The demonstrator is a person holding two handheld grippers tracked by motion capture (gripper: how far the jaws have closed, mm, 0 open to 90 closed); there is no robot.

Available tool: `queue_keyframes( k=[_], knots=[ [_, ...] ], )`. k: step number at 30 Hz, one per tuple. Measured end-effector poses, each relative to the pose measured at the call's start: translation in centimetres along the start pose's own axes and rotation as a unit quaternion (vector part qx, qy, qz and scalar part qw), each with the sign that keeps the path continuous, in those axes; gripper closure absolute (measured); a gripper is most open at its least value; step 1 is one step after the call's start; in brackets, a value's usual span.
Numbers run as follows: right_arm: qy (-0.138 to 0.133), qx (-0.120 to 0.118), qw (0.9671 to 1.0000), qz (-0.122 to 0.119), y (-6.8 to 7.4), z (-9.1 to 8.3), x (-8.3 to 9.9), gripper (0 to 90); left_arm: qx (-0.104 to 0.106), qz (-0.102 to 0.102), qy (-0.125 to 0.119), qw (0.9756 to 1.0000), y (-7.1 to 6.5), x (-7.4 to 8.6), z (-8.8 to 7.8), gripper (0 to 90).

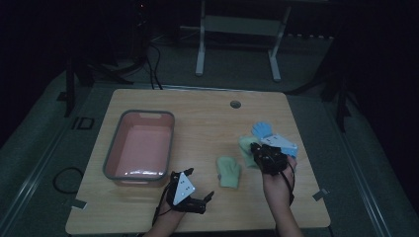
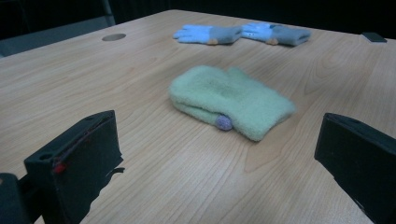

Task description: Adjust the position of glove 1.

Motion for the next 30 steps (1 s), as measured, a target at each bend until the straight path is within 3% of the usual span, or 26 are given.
queue_keyframes(
  k=[8,16,19,24,30],
  knots=[
    [0.000,-0.021,0.9997,0.011,3.4,0.5,-0.5,87.0,0.000,-0.001,-0.001,1.0000,0.0,0.0,0.0,0.3],
    [0.026,-0.008,0.9994,0.022,5.3,2.2,2.2,87.0,0.001,0.001,0.001,1.0000,0.0,0.0,0.0,0.3],
    [0.035,-0.005,0.9991,0.023,5.7,2.8,3.3,87.0,0.002,0.001,-0.001,1.0000,0.0,0.0,0.0,0.3],
    [0.050,-0.003,0.9978,0.045,5.9,3.7,5.1,87.0,0.001,0.003,0.000,1.0000,-0.1,0.0,-0.1,0.3],
    [0.063,-0.002,0.9968,0.049,6.2,4.8,6.6,87.0,0.000,0.006,0.000,1.0000,-0.1,0.0,0.0,0.3]
  ],
)
Point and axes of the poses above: each handheld gripper's, and its own axes: z roughly forward along the jaws, x roughly out of its underside, y roughly to its left, the point moved 9 cm from there along z, roughly forward along the jaws, and after that the axes turned 6 degrees about -y, right-handed, at the moved point
